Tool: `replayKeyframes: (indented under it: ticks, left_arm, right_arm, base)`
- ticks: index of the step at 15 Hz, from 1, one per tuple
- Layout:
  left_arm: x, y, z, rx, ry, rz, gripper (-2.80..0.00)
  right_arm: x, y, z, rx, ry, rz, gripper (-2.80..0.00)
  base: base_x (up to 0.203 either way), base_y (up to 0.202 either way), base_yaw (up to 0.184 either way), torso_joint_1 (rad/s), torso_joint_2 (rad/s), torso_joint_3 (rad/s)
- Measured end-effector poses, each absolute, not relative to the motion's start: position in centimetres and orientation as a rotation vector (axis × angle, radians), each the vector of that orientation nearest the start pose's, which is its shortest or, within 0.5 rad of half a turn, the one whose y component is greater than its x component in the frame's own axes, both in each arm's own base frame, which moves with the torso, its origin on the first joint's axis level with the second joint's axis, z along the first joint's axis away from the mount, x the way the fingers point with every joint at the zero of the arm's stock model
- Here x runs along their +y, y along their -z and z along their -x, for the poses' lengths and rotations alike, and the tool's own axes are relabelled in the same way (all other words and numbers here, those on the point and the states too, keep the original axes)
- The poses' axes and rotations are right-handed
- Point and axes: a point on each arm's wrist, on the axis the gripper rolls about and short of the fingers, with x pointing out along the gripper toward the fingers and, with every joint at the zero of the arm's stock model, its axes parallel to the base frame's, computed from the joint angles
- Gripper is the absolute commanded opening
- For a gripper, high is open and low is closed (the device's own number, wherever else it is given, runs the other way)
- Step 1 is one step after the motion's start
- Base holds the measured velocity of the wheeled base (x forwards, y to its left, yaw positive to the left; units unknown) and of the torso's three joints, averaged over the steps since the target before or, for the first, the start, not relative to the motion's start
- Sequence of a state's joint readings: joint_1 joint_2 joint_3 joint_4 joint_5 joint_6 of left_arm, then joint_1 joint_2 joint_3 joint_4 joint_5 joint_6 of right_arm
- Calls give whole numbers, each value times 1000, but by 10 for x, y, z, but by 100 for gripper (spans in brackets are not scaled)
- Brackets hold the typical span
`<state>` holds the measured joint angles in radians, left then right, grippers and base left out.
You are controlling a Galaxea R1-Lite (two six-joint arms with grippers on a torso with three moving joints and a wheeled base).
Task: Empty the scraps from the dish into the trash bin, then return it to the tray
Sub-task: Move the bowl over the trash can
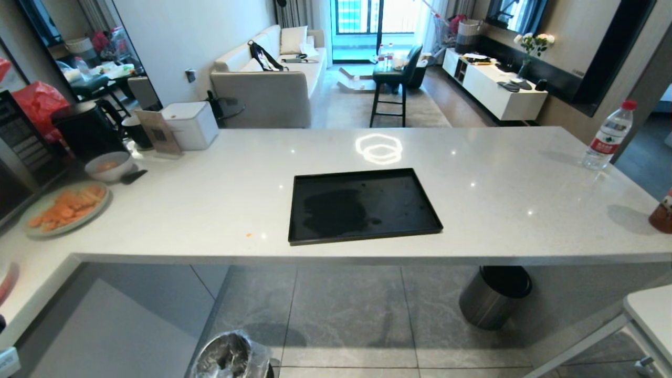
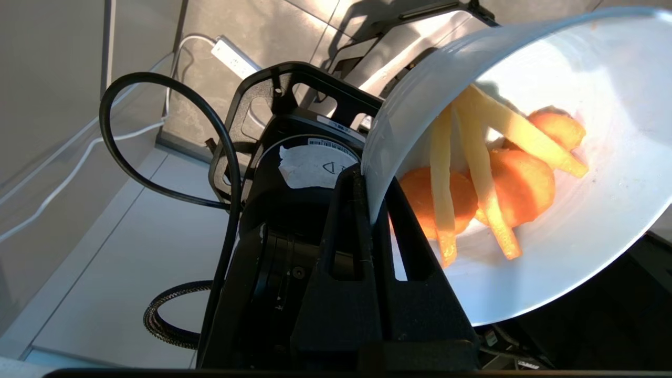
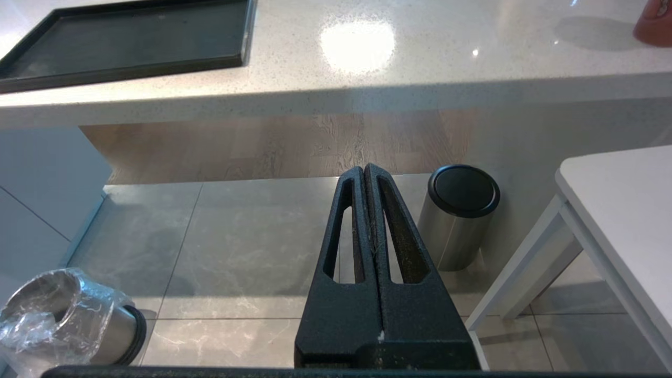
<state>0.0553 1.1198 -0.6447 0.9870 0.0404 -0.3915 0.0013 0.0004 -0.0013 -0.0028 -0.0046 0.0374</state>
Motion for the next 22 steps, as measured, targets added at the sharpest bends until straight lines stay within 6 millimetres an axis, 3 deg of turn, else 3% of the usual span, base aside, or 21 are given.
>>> replayKeyframes:
  ticks: [9,22]
  left_arm:
    - [5,-154,-70,1436,-358,334,-280]
    - [5,-155,-70,1432,-368,335,-280]
  right_arm:
    - [0,-76,23,-3,3,-38,-280]
    - [0,-76,23,-4,3,-38,-280]
  base:
    - [0,0,0,-131,356,219]
    - [0,0,0,-156,521,360]
